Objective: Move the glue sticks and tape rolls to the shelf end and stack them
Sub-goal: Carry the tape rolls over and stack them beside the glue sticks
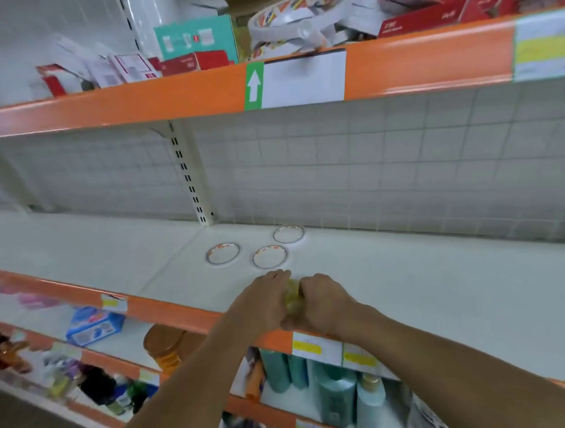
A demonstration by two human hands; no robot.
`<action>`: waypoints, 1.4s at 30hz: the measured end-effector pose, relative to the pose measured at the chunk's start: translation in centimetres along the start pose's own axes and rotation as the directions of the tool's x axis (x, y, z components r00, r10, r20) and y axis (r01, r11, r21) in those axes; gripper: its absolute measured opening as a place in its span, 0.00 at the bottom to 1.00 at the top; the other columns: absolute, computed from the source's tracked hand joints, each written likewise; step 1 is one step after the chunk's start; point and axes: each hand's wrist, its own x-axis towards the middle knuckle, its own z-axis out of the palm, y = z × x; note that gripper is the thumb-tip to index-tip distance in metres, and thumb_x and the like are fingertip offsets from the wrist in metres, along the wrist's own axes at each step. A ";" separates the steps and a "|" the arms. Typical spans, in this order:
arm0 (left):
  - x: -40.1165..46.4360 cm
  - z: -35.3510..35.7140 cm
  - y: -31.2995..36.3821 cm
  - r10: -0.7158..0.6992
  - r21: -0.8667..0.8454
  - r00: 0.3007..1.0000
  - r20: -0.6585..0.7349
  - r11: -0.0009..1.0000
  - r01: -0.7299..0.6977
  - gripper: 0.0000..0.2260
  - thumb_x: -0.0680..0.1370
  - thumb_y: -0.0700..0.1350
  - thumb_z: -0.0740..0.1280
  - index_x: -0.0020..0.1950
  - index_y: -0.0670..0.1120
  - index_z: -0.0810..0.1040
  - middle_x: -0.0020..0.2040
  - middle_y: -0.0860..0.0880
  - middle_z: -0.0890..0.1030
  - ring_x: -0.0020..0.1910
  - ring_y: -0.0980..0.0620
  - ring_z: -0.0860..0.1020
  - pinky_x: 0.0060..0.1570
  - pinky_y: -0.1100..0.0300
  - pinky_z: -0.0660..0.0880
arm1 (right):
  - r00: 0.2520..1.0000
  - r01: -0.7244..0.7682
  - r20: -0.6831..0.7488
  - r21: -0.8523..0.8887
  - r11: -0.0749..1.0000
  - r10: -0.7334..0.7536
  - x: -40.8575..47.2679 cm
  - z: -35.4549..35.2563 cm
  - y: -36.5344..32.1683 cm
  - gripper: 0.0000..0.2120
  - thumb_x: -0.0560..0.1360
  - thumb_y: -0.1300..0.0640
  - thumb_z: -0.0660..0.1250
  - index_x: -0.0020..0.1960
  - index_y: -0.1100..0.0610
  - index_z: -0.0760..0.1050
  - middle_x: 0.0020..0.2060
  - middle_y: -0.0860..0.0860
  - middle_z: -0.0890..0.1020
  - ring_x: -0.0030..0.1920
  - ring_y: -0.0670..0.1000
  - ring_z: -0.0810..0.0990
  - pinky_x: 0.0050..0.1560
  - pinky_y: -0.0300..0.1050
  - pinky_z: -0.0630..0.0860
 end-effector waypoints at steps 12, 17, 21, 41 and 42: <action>1.3 1.0 -0.3 0.134 -0.090 0.990 -0.050 0.986 -0.138 0.22 0.84 0.49 0.56 0.79 0.52 0.60 0.78 0.50 0.61 0.76 0.50 0.60 0.72 0.56 0.59 | 0.976 -0.109 -0.194 -0.038 0.993 0.099 1.0 -1.0 3.8 0.28 0.71 0.41 0.68 0.64 0.57 0.72 0.56 0.55 0.75 0.57 0.56 0.75 0.58 0.50 0.76; 1.5 1.0 0.1 0.169 -0.101 0.983 -0.068 0.979 -0.176 0.19 0.84 0.46 0.54 0.76 0.53 0.66 0.77 0.51 0.63 0.75 0.51 0.62 0.71 0.59 0.58 | 0.961 -0.148 -0.233 0.016 0.989 0.148 0.1 -1.0 6.5 0.24 0.74 0.46 0.66 0.66 0.56 0.71 0.56 0.56 0.74 0.59 0.58 0.74 0.60 0.49 0.73; 1.7 0.4 0.5 0.161 -0.101 0.987 -0.007 0.982 -0.161 0.22 0.83 0.49 0.58 0.77 0.53 0.64 0.78 0.51 0.61 0.76 0.52 0.60 0.72 0.58 0.57 | 0.963 -0.131 -0.224 0.093 0.987 0.149 0.0 -1.1 7.2 0.24 0.72 0.45 0.66 0.64 0.55 0.73 0.54 0.54 0.75 0.59 0.56 0.74 0.59 0.47 0.73; 3.7 -0.8 9.2 0.323 0.072 0.945 -0.058 0.945 -0.319 0.23 0.79 0.49 0.65 0.74 0.53 0.69 0.70 0.50 0.71 0.68 0.49 0.71 0.66 0.58 0.67 | 0.966 -0.218 -0.187 -0.238 0.946 0.176 -6.8 -5.1 11.3 0.25 0.76 0.48 0.68 0.70 0.57 0.70 0.60 0.57 0.73 0.59 0.59 0.75 0.54 0.48 0.74; 3.7 -0.5 9.9 0.343 0.069 0.938 -0.055 0.938 -0.339 0.23 0.79 0.49 0.65 0.74 0.53 0.69 0.71 0.50 0.71 0.68 0.49 0.71 0.66 0.58 0.67 | 0.964 -0.226 -0.194 -0.246 0.943 0.181 -7.3 -5.1 11.6 0.26 0.76 0.49 0.68 0.71 0.56 0.70 0.60 0.57 0.73 0.59 0.59 0.74 0.55 0.48 0.75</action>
